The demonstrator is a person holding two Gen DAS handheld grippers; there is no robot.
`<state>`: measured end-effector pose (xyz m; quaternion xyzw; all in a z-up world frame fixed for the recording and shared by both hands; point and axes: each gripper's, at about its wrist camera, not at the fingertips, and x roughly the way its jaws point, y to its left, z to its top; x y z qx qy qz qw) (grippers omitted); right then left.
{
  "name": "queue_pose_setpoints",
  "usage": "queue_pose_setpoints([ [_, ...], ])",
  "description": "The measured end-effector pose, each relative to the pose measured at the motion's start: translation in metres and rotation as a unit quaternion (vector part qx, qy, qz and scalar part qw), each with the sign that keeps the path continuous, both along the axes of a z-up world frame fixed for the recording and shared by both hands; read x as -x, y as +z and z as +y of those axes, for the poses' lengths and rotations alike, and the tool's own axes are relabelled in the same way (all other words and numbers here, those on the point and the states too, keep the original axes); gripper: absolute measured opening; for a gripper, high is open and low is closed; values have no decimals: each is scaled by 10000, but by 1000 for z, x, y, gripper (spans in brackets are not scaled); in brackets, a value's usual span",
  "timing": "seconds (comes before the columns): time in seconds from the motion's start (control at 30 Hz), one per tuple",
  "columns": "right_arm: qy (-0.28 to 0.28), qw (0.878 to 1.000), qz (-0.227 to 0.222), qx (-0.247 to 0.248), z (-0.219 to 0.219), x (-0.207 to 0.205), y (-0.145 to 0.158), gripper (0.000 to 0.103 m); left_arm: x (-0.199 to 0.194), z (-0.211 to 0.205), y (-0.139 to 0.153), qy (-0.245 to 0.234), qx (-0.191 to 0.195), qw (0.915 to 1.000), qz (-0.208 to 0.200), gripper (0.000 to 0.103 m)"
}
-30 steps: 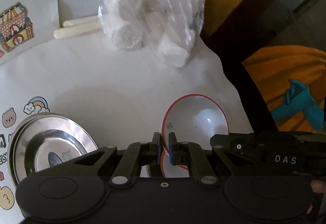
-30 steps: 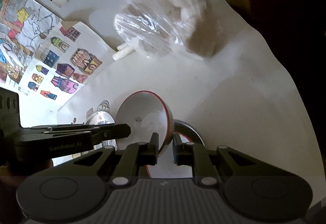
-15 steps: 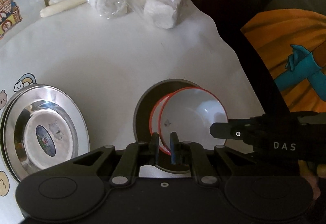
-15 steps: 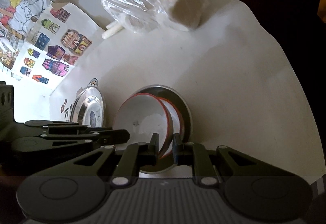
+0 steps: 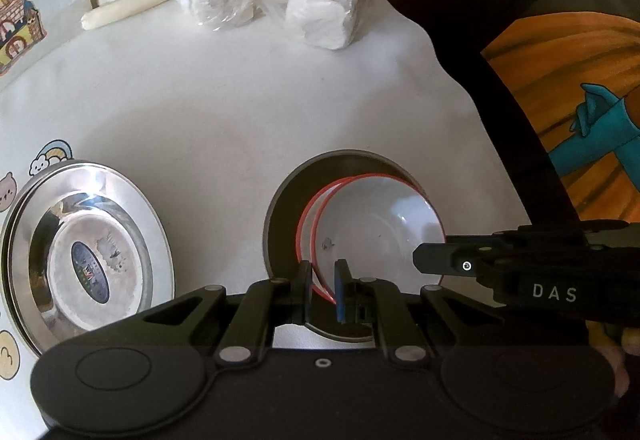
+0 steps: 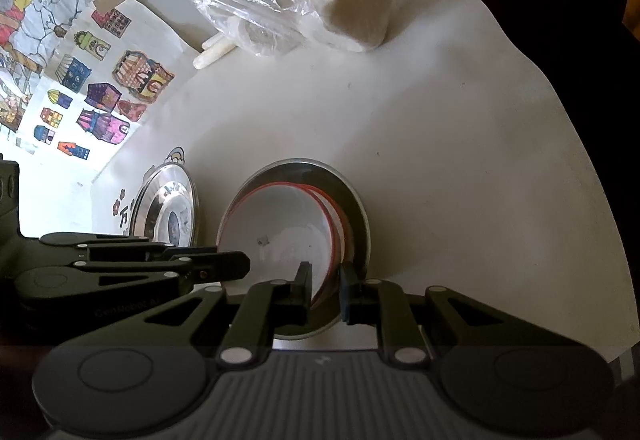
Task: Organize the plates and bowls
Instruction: 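Lift the second white bowl with both grippers and lower it into the bowl stack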
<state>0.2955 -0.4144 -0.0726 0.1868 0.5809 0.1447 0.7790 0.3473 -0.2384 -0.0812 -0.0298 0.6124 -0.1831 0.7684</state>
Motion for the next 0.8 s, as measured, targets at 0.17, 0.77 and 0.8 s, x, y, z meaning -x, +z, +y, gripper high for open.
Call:
queue_pose_setpoints([
  [0.17,52,10000,6,22,2,-1,0,16,0,1,-2,74,-19,10000,24,13],
  [0.77,9,10000,-42,30,2,4,2,19,3,-1,3,90,-66,9999,-60,16],
  [0.8,6,10000,-49,37,2,4,3,20,3,-1,3,88,-63,9999,-65,16],
])
